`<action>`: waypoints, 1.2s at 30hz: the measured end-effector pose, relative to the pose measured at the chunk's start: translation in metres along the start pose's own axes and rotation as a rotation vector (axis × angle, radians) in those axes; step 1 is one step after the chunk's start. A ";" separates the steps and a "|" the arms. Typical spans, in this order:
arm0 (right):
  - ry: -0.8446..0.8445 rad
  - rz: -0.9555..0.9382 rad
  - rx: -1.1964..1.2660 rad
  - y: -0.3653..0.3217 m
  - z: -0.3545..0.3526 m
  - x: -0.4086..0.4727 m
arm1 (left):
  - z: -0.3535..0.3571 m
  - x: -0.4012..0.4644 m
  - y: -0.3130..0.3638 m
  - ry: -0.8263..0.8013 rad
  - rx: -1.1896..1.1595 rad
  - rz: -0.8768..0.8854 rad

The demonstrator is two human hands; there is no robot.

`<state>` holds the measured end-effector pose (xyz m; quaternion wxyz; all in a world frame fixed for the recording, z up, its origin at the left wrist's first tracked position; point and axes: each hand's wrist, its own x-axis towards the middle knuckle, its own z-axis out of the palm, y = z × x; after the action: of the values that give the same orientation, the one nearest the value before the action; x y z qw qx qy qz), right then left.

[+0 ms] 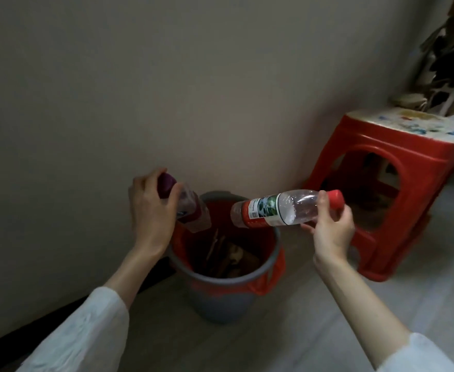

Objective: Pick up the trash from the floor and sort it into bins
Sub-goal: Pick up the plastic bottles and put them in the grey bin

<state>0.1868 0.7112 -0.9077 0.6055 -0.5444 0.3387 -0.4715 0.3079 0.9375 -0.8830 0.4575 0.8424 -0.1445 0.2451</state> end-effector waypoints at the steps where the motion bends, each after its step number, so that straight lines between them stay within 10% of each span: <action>1: -0.012 -0.011 -0.035 0.006 0.004 0.001 | 0.001 -0.001 -0.005 -0.005 0.011 -0.013; 14: -0.318 -0.086 -0.199 0.032 0.053 -0.006 | 0.023 -0.012 -0.033 -0.196 0.138 0.084; 22: -0.599 -0.269 -0.646 0.046 0.081 -0.013 | 0.038 -0.035 -0.058 -0.721 0.250 0.092; 29: -0.926 -0.360 -1.110 0.077 0.103 -0.024 | 0.036 -0.039 -0.076 -0.787 0.290 -0.017; 36: -1.021 -0.387 -0.939 0.093 0.108 -0.025 | 0.047 -0.048 -0.084 -0.779 0.277 -0.063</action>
<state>0.2976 0.7679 -0.9821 0.2961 -0.9500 0.0776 -0.0616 0.3201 0.9443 -0.9894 0.2582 0.9299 -0.2466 -0.0888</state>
